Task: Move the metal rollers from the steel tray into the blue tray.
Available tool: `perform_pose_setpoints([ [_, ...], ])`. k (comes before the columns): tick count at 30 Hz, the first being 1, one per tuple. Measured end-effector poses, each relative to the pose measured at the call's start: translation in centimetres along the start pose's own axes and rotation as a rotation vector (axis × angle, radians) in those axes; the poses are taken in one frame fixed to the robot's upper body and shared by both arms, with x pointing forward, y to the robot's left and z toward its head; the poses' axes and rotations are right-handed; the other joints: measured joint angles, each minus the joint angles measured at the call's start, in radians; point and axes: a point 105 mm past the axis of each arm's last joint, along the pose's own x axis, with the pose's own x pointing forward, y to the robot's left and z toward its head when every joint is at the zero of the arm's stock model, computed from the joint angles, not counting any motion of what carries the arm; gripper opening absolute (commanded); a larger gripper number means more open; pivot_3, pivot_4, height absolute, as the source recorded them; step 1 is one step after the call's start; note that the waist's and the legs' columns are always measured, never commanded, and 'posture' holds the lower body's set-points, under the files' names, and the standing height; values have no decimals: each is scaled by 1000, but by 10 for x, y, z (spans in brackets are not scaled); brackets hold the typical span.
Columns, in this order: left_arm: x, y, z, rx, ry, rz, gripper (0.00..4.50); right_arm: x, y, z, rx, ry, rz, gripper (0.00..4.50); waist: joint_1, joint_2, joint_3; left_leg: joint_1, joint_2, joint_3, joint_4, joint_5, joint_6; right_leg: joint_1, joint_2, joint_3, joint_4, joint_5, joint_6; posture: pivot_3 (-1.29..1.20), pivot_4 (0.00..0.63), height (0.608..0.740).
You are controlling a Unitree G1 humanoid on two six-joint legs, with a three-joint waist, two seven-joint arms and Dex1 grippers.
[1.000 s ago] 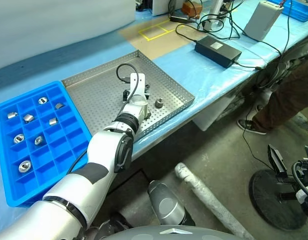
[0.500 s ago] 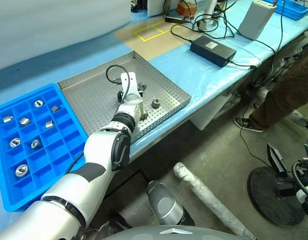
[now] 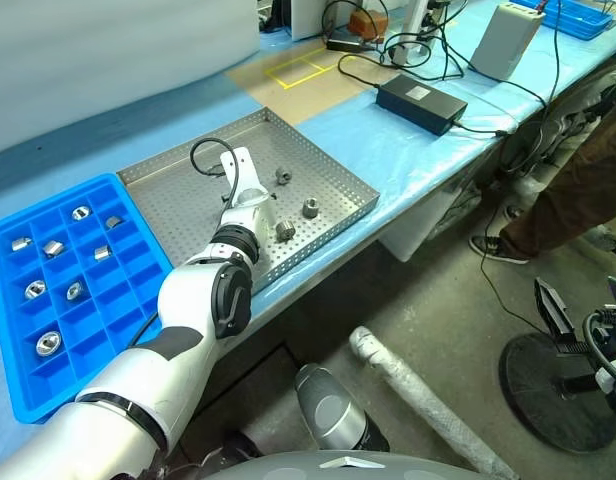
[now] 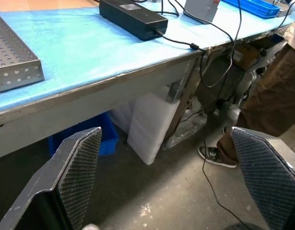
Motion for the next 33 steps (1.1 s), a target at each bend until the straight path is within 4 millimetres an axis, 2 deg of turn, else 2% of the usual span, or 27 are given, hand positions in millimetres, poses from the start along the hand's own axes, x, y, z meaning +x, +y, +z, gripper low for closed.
perform_pose_setpoints([
  [4,1,-4,6,19,-32,-82,1350,9,11,3,19,-23,49,4500,2,-1,1,-3,-3,-1,0,0,1,0,-1,1,0,0,0,-1022,150,740],
  [7,0,-16,11,26,-72,-211,1350,20,23,8,34,-47,105,4500,5,-2,2,-9,-4,-1,0,-1,3,-2,-2,2,0,1,0,-925,150,740],
  [8,-2,-21,15,25,-95,-262,1350,24,25,8,41,-48,121,4500,9,-3,2,-11,-5,-1,0,-2,4,-3,-2,2,0,6,-7,-903,150,740],
  [12,-12,-37,53,12,-239,-442,1350,49,44,12,69,-67,226,4500,29,-5,5,-14,-6,-1,0,-2,11,-8,-3,2,2,8,-7,-735,150,740],
  [14,-15,-31,73,23,-314,-475,1350,66,58,16,84,-81,303,4500,41,-6,5,-13,-6,0,1,-2,12,-8,-4,2,5,8,-6,-647,150,740],
  [18,-23,-24,95,-4,-406,-591,1350,95,84,22,126,-95,434,4500,101,-11,8,-12,-5,0,10,-2,14,-8,-5,1,18,8,-7,-454,150,740],
  [21,-32,-15,104,-20,-472,-699,1350,114,115,32,152,-113,572,4500,163,-12,9,-12,-4,-1,14,-1,16,-7,-4,1,21,9,-10,-341,150,740],
  [24,-40,3,100,0,-499,-759,1350,127,144,35,164,-109,700,4500,247,-14,10,-12,-3,0,18,3,19,-11,-5,2,35,9,-16,-188,150,740],
  [28,-65,53,83,68,-516,-725,1350,143,181,35,163,-99,881,4500,365,-16,12,-12,1,0,18,8,16,-15,-3,1,46,7,-25,-54,150,740],
  [31,-87,70,72,117,-492,-717,1350,153,196,39,154,-112,955,4500,500,-17,13,-14,4,-1,19,13,12,-21,-2,0,57,3,-33,18,150,740],
  [33,-103,78,70,172,-505,-716,1350,156,209,45,145,-130,1011,4500,607,-17,13,-14,4,-1,19,16,8,-27,0,3,69,-4,-53,59,150,740],
])
